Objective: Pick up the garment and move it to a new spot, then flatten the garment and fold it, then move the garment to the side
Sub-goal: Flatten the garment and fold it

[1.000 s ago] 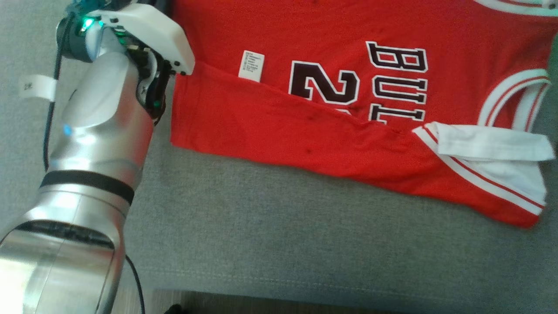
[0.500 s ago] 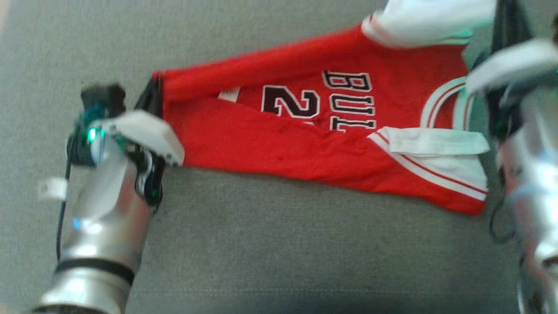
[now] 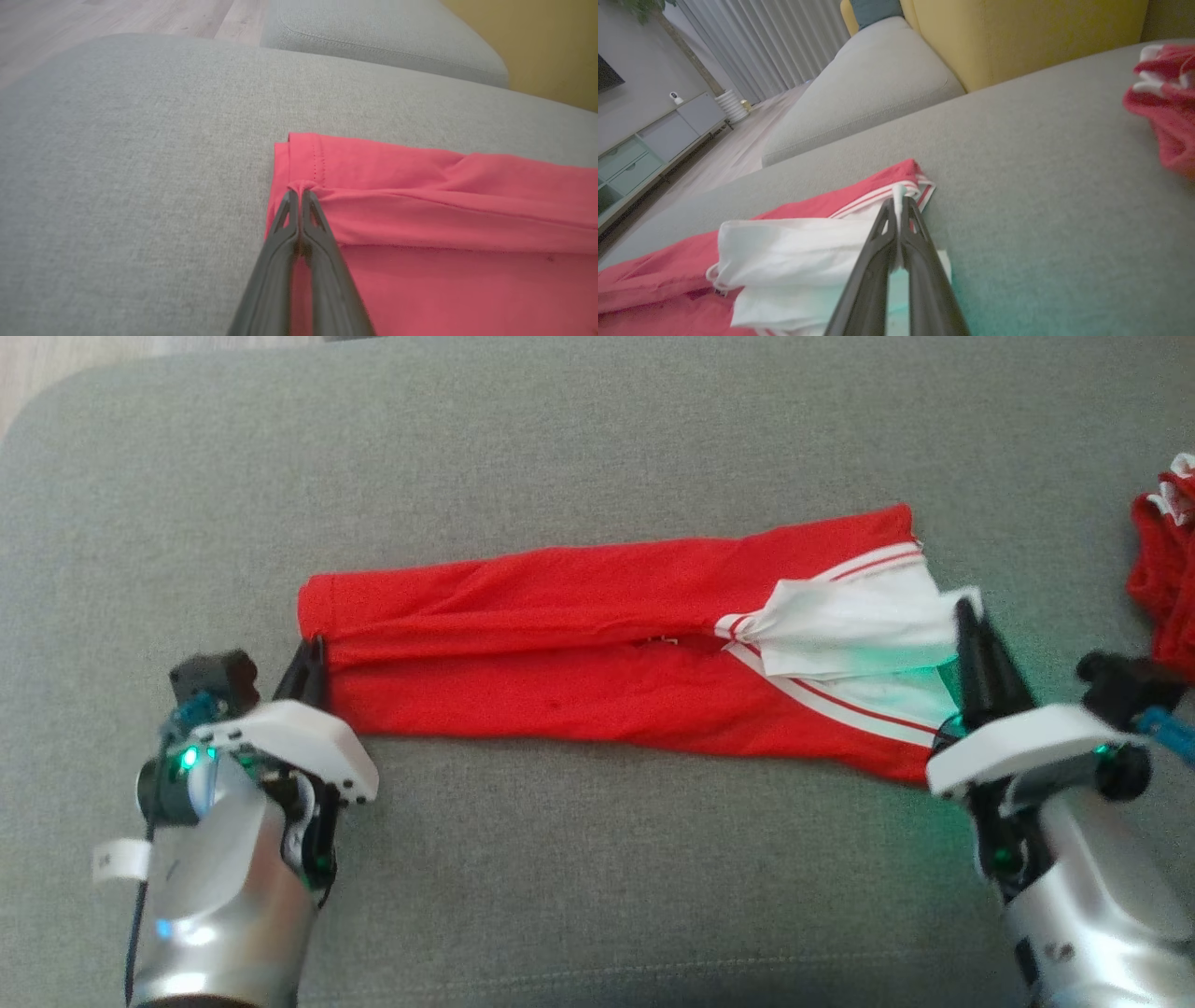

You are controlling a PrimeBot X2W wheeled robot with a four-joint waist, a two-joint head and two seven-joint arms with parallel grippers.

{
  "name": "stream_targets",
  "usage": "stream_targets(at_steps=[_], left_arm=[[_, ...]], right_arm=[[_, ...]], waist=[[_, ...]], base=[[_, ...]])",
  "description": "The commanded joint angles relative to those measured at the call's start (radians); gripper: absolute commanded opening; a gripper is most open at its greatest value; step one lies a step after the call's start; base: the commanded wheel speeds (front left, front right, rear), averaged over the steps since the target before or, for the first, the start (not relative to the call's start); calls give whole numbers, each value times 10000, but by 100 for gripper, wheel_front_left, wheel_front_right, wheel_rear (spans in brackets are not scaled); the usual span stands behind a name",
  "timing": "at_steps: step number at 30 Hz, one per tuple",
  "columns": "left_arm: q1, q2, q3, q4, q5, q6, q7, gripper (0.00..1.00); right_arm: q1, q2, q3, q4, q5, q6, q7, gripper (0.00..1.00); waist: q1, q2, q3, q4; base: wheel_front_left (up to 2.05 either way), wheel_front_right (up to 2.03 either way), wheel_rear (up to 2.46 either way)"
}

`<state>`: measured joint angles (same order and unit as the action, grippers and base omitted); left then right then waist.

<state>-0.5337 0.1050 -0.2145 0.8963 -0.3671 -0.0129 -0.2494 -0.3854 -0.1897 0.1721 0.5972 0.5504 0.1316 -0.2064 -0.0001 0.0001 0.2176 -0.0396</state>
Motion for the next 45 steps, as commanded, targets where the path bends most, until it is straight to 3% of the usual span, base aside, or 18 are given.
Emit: stream_targets(at_steps=[1, 2, 3, 4, 6, 12, 17, 23, 32, 33, 34, 35, 36, 40, 45], left_arm=[[-45, 272, 326, -329, 151, 127, -123, 40], [44, 262, 351, -406, 234, 180, -123, 87], [146, 241, 385, -483, 305, 227, -123, 100], [253, 218, 441, -587, 371, 281, -123, 100], [513, 177, 534, -865, 564, 413, -123, 100], [1649, -128, 1106, -2200, 992, 789, -124, 100], [2341, -330, 1351, -2861, 1210, 812, -124, 100], [3193, -519, 1544, -3475, 1278, 816, -124, 100], [3209, -544, 1225, -3595, 994, 838, -124, 100], [3193, -545, 1196, -3614, 963, 860, -124, 100], [3182, -545, 1160, -3633, 933, 881, -124, 100], [3172, -545, 1126, -3647, 909, 900, -124, 100], [3163, -545, 1100, -3654, 889, 916, -124, 100], [3147, -546, 1021, -3701, 833, 1001, -124, 100], [3195, -546, 969, -3745, 784, 1045, -124, 100]], right_arm=[[9, 127, 265, -394, 45, -9, 74, 0], [152, 191, 302, -437, 73, -9, 164, 0], [275, 238, 296, -442, 65, -9, 244, 0], [376, 300, 198, -399, 53, -9, 300, 6], [504, 434, 29, -323, -36, -9, 371, 100], [527, 633, -554, -137, -593, -9, 220, 100], [351, 706, -979, 224, -1101, -9, 179, 100], [-46, 834, -1581, 1341, -1787, -9, 220, 100], [-625, 1017, -2251, 3280, -2586, -9, 580, 100], [-675, 1058, -2236, 3458, -2591, -9, 652, 90], [-714, 1098, -2201, 3626, -2576, -9, 731, 71], [-748, 1130, -2118, 3756, -2573, -9, 786, 27], [-784, 1161, -2051, 3848, -2523, -9, 804, 0], [-907, 1195, -1903, 4056, -2206, -9, 670, 0], [-1158, 674, -2239, 4099, -1955, -9, 85, 0]], waist=[[1, -1, -59, -11], [1, -1, -95, -5], [1, -1, -138, 5], [1, -1, -190, 16], [1, -1, -282, 47], [1, -1, -536, 250], [1, -1, -579, 489], [1, -1, -589, 1006], [1, -1, -340, 1496], [1, -1, -319, 1514], [1, -1, -305, 1535], [1, -1, -291, 1551], [1, -1, -275, 1556], [1, -1, -272, 1502], [1, -1, -349, 1311]], base=[[0, 0, 0], [0, 0, 0], [0, 0, 0], [0, 0, 0], [0, 0, 0], [0, 0, 0], [0, 0, 0], [0, 0, 0], [0, 0, 0], [0, 0, 0], [0, 0, 0], [0, 0, 0], [0, 0, 0], [0, 0, 0], [0, 0, 0]])
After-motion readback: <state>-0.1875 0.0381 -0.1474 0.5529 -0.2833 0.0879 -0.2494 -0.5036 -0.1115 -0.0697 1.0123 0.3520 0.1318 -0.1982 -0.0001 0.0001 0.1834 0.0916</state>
